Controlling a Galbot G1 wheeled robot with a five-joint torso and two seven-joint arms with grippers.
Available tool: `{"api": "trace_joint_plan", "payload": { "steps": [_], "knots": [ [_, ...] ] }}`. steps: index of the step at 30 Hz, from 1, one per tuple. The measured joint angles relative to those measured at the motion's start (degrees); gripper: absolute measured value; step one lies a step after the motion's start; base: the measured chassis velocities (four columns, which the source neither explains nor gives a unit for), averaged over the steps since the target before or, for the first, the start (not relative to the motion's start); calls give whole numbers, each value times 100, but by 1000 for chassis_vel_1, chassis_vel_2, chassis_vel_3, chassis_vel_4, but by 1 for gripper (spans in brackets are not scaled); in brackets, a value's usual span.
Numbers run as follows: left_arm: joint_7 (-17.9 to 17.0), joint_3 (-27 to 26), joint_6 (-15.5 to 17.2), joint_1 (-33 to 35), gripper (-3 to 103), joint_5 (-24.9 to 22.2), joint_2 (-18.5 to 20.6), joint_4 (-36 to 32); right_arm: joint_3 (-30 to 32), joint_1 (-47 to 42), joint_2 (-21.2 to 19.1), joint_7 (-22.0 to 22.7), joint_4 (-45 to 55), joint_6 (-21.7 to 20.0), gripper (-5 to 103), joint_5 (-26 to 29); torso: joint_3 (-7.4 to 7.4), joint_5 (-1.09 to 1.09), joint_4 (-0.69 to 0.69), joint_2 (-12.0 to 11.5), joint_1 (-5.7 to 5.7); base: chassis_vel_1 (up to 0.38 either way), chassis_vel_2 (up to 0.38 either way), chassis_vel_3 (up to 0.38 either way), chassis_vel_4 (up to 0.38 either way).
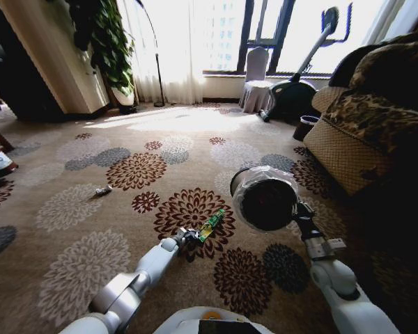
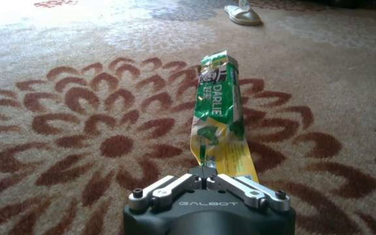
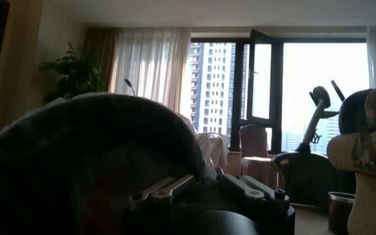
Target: Pick up the trash from the ground and place it into the trash bin.
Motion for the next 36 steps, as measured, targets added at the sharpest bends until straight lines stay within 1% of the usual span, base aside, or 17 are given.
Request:
{"api": "trace_joint_plan", "payload": {
  "steps": [36],
  "knots": [
    [0,0,0,0,0,-1,0,0,0,0,0,0,-1,-5,0,0,0,0,0,0,0,0,0,0,0]
  ]
}}
